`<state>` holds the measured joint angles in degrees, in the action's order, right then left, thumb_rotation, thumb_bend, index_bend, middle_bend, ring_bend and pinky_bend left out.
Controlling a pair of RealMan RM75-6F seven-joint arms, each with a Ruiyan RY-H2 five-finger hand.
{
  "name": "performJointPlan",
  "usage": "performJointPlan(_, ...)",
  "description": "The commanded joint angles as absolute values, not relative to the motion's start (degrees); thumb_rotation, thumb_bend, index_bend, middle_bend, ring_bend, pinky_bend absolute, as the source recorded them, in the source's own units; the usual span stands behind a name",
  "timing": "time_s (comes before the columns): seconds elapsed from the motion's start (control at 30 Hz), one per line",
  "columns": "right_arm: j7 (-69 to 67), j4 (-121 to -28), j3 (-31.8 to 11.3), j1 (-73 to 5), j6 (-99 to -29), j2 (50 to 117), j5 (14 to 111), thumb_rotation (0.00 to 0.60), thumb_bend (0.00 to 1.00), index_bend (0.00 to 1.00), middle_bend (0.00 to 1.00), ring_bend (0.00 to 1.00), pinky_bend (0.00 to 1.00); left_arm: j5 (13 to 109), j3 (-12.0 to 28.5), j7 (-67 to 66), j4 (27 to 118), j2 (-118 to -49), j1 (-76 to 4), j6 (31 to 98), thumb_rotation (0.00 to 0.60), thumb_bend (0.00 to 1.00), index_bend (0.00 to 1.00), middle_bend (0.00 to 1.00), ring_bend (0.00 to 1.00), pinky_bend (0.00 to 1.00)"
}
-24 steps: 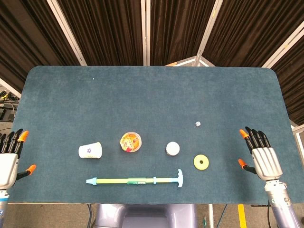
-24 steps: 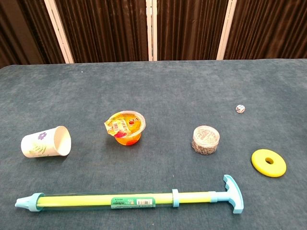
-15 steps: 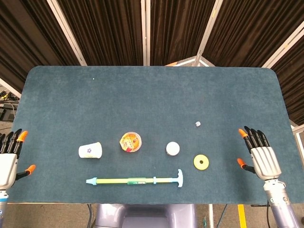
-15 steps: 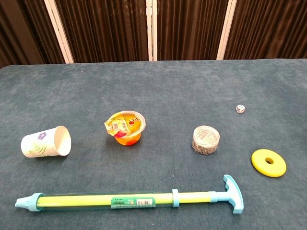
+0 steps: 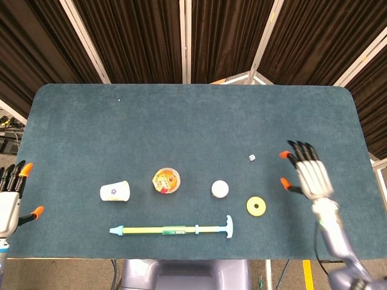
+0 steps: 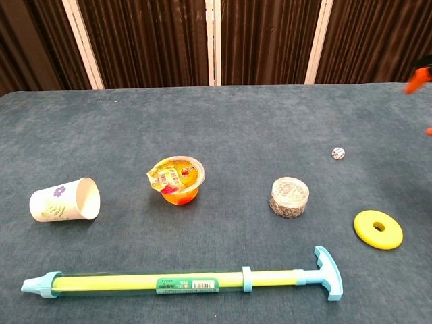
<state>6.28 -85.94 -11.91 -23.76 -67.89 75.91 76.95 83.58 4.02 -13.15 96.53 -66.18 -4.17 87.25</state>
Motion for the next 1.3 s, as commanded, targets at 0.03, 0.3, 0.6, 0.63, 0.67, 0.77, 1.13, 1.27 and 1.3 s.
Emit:
performJointPlan(0.03,11.68,-81.25,-14.96,-30.14,-60.83,81.4,71.54,0.6,0.2,0.33,0.09,0.0,0.0,82.61,4.27,-13.02,95.95,-66.4,-4.54,86.33,0.6,0.04,0.0,0.0,0.0,0.0)
performJointPlan(0.3,14.25,-73.65,-15.77,-34.93,-55.63,87.03,67.58,0.6,0.19,0.33,0.09,0.0,0.0,81.88,4.47,-13.35,95.59,-66.73,-5.03,85.48,0.6,0.04,0.0,0.0,0.0,0.0)
performJointPlan(0.6,17.03,-65.48,-15.02,-38.7,-51.32,91.02,65.11,0.6,0.19,0.39,0.11,0.0,0.0,82.21,4.24,-13.84,95.91,-66.9,-5.1,85.7,0.6,0.04,0.0,0.0,0.0,0.0)
performJointPlan(0.63,17.14,-64.86,-14.96,-39.0,-50.99,91.26,65.05,0.6,0.19,0.39,0.11,0.0,0.0,82.26,4.24,-13.87,95.96,-66.9,-5.1,85.74,0.6,0.04,0.0,0.0,0.0,0.0)
performJointPlan(0.67,17.13,-63.83,-14.79,-39.4,-50.49,91.75,64.96,0.6,0.19,0.39,0.11,0.0,0.0,82.36,4.21,-13.92,96.03,-66.91,-5.1,85.83,0.6,0.04,0.0,0.0,0.0,0.0)
performJointPlan(0.77,17.02,-61.61,-14.42,-40.27,-49.68,92.78,65.12,0.6,0.19,0.39,0.12,0.0,0.0,82.38,4.19,-14.11,96.08,-67.01,-5.17,85.81,0.6,0.04,0.0,0.0,0.0,0.0)
performJointPlan(1.13,17.42,-54.99,-13.69,-42.65,-46.78,95.56,64.33,0.6,0.19,0.42,0.13,0.0,0.0,81.83,4.24,-14.35,95.8,-67.28,-5.45,85.35,0.6,0.04,0.0,0.0,0.0,0.0)
performJointPlan(1.27,17.06,-53.26,-13.48,-43.06,-46.05,96.48,64.01,0.6,0.2,0.44,0.15,0.0,0.0,81.9,4.31,-14.36,95.84,-67.32,-5.51,85.51,0.6,0.04,0.0,0.0,0.0,0.0)
performJointPlan(1.3,16.98,-52.78,-13.43,-43.14,-45.96,96.75,63.99,0.6,0.2,0.44,0.15,0.0,0.0,81.88,4.31,-14.36,95.85,-67.33,-5.52,85.5,0.6,0.04,0.0,0.0,0.0,0.0)
